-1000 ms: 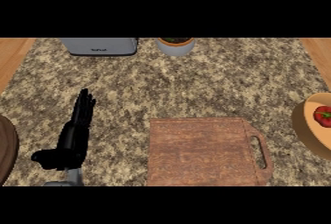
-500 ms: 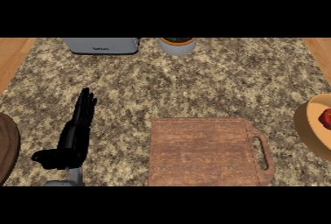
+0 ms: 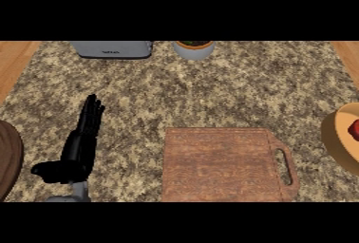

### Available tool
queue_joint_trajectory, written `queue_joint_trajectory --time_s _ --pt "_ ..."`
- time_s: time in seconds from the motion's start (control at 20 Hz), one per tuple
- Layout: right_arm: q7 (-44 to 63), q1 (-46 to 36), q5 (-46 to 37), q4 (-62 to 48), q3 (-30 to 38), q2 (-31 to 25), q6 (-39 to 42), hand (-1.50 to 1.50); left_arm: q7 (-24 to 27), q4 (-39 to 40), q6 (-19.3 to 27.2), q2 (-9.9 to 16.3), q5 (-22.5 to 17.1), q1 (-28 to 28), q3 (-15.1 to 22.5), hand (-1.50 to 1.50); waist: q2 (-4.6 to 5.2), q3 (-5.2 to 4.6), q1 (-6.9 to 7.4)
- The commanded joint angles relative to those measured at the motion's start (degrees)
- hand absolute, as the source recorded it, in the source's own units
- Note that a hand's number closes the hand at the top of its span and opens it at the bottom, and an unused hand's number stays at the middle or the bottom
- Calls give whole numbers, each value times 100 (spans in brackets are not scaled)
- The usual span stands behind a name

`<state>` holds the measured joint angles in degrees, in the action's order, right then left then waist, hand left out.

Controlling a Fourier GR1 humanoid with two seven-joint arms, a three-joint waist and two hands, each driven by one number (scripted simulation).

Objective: Pick the bell pepper from the cutting board and place it in the pot

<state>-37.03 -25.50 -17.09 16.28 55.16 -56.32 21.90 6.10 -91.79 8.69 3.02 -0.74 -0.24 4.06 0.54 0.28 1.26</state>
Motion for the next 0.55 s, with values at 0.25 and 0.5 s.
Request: queue_joint_trajectory --time_s 0.25,0.5 --pt "-60 135 429 -576 432 -549 65 -150 81 12 -44 -21 -15 31 -4 0 13 18 18" --pt "-275 393 455 -630 463 -431 -193 -150 123 69 -44 -68 14 36 45 0 29 34 42"
